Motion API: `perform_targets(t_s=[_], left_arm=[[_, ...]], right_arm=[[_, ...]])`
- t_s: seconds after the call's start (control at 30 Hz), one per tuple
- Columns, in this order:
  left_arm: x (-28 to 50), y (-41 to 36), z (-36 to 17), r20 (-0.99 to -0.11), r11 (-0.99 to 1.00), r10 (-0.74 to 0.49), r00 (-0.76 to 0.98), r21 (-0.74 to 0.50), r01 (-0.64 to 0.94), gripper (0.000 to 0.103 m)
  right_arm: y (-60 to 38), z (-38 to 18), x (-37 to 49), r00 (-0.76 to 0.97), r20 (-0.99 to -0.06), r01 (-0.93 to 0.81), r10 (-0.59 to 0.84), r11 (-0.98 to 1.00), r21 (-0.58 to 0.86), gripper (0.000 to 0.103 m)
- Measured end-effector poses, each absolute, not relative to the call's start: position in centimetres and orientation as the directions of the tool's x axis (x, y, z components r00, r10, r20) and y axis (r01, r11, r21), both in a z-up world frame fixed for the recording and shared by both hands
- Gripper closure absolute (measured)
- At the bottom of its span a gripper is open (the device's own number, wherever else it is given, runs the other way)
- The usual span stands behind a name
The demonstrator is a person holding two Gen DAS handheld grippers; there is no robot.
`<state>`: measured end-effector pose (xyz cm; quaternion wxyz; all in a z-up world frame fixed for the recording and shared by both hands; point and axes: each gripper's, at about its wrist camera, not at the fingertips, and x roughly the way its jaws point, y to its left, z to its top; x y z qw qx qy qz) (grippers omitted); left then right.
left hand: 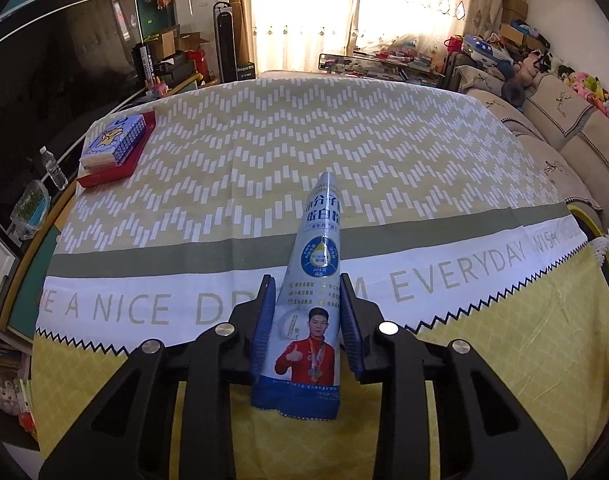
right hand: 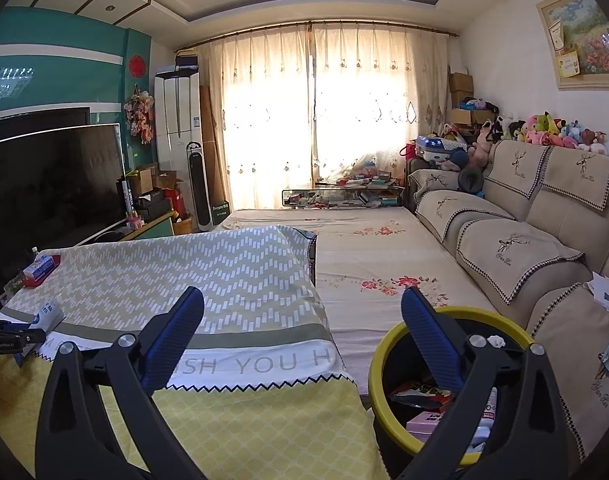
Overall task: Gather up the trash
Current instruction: 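Carry the tube over the bin and open the left tool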
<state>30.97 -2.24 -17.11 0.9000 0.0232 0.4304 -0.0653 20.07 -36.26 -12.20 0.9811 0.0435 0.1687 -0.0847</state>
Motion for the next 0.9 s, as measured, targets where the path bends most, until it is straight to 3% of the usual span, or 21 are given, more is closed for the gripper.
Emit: perform_targets(t_s=[0.1,0.43,0.57,0.9], left_arm=[[30.4,-2.6,-16.8,-0.768,0.991,-0.096,0.633,-0.015,0.131,0.078],[28.5,-6.8,-13.1,-0.707,0.974,-0.176,0.685,-0.024,0.226,0.079],[28.4,-10.8,-11.4,-0.695,0.945,-0.249,0.675,-0.022,0.325,0.079],[27.7,-26.1,-9.1,-0.69,0.781,-0.46,0.558,-0.016,0.624,0.079]], right_arm=[[-36.3,-12.2,20.1,0.929,-0.34,0.178,-0.148,0.982,0.059,0.007],[-37.1,-12.1,19.4,0.935,-0.329,0.18,-0.134,0.977,0.113,0.007],[-39.7,-12.4,18.8,0.905,-0.387,0.248,-0.177,0.958,0.143,0.007],[-48.6,-10.6,11.7,0.835,-0.36,0.479,-0.416,0.872,0.105,0.007]])
